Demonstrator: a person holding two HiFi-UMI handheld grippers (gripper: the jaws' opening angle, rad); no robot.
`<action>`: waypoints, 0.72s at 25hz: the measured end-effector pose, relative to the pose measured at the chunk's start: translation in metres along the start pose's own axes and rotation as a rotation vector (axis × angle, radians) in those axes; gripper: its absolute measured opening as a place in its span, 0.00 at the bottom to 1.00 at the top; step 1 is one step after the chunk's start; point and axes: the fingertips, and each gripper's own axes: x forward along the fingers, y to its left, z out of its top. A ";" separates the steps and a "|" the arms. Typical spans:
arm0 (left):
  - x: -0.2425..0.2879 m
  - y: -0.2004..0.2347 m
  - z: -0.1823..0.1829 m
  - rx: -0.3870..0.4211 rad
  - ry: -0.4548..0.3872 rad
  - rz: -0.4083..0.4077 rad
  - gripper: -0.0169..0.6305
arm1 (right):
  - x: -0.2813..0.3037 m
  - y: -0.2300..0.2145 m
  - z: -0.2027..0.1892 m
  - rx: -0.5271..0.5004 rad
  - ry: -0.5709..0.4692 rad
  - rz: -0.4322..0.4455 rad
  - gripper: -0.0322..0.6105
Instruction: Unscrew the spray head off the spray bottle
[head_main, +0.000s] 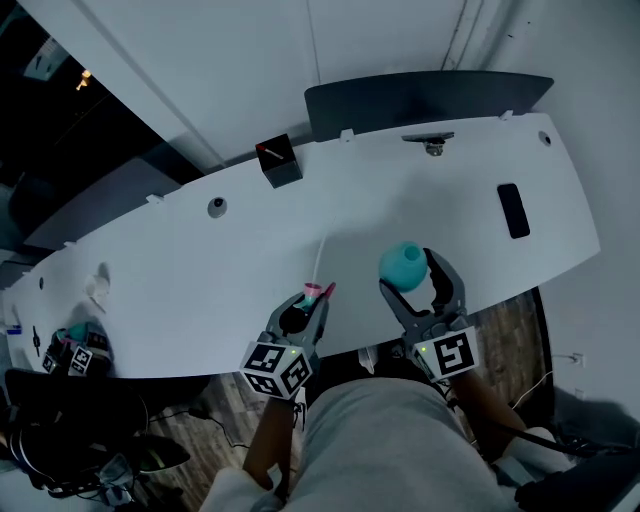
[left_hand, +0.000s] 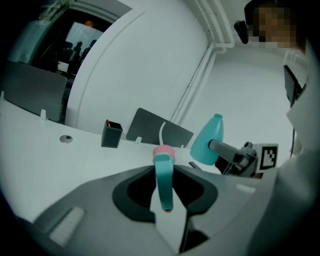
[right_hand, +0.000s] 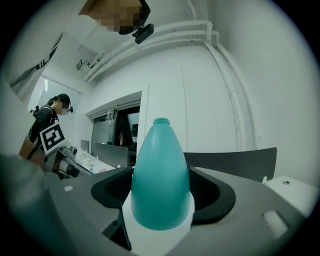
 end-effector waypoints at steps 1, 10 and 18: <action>-0.002 -0.007 -0.002 0.004 -0.014 0.018 0.18 | -0.009 -0.004 0.000 0.004 0.000 0.005 0.62; -0.032 -0.060 -0.031 -0.003 -0.085 0.201 0.18 | -0.088 -0.037 -0.006 0.035 -0.069 0.056 0.62; -0.047 -0.077 -0.041 -0.017 -0.114 0.251 0.18 | -0.114 -0.042 -0.002 0.077 -0.086 0.052 0.62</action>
